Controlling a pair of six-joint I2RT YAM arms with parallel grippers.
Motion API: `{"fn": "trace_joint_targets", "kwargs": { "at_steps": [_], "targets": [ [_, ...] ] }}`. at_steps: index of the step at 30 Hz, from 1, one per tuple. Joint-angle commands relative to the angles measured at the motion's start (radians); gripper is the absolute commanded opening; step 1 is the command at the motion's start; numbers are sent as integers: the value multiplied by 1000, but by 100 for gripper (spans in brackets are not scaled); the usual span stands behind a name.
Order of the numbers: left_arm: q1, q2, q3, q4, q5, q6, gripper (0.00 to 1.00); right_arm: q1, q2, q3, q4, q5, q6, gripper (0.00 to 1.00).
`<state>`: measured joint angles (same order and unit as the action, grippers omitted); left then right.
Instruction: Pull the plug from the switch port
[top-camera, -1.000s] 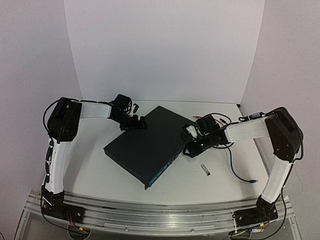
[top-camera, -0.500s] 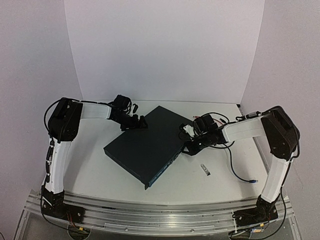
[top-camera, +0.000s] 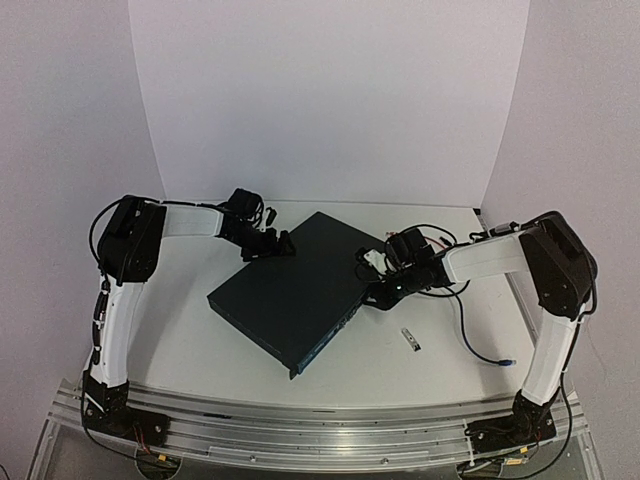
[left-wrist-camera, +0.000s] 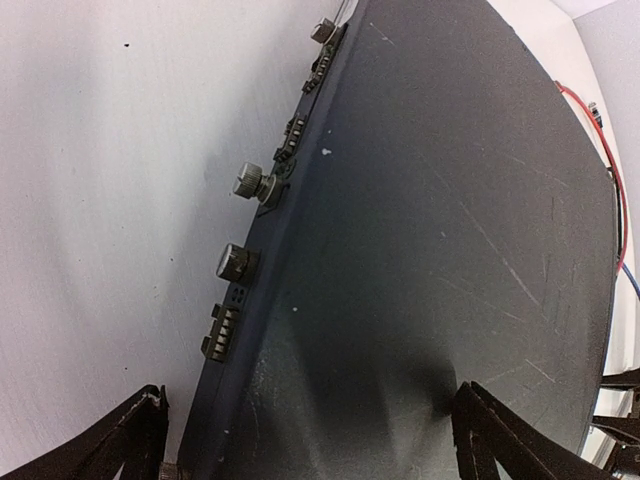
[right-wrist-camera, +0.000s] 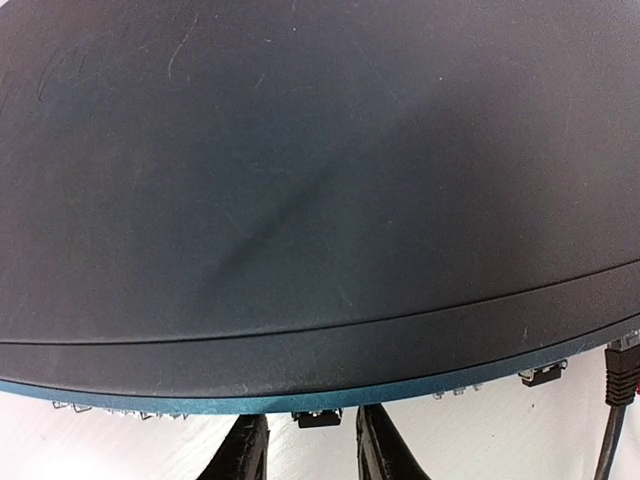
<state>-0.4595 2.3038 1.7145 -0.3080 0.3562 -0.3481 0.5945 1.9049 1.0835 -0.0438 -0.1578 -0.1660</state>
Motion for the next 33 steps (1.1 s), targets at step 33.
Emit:
{"fn": "trace_joint_targets", "kwargs": {
  "at_steps": [33],
  "targets": [
    [-20, 50, 9, 0, -21, -34, 97, 1, 16, 28, 84, 44, -102, 6]
  ]
}}
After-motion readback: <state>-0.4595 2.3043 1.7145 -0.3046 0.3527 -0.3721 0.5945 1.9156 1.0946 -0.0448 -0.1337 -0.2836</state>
